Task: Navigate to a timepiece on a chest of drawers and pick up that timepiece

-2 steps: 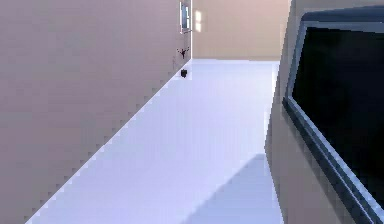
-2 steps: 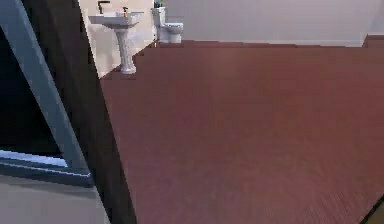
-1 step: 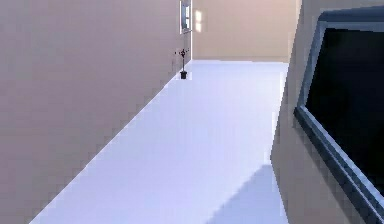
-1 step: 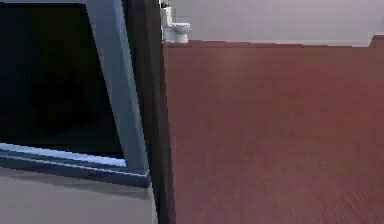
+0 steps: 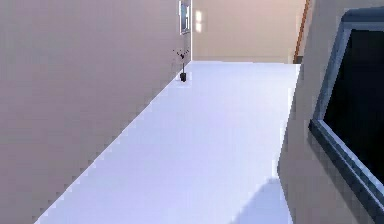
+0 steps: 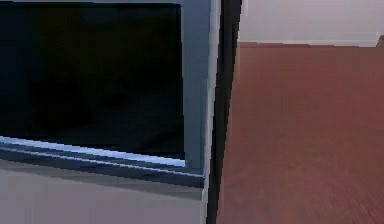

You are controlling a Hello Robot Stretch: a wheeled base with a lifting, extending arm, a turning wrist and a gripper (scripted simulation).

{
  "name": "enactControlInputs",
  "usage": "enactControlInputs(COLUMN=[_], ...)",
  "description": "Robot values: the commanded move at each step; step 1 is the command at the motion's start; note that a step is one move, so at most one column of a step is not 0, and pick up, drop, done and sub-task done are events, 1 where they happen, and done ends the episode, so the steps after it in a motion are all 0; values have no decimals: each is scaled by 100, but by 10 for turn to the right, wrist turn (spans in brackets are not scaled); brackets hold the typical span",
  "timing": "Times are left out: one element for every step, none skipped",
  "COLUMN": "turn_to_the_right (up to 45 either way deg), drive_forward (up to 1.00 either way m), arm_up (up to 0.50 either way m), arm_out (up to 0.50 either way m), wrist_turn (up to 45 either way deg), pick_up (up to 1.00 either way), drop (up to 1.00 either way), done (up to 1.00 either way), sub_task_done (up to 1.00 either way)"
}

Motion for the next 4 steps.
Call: enactControlInputs(turn_to_the_right=[90,0,0,120], drive_forward=[0,100,100,0], arm_up=[0,0,0,0], arm_out=[0,0,0,0], wrist_turn=[0,0,0,0], pick_up=[0,0,0,0], drop=[0,0,0,0], done=[0,0,0,0], sub_task_done=[0,0,0,0])
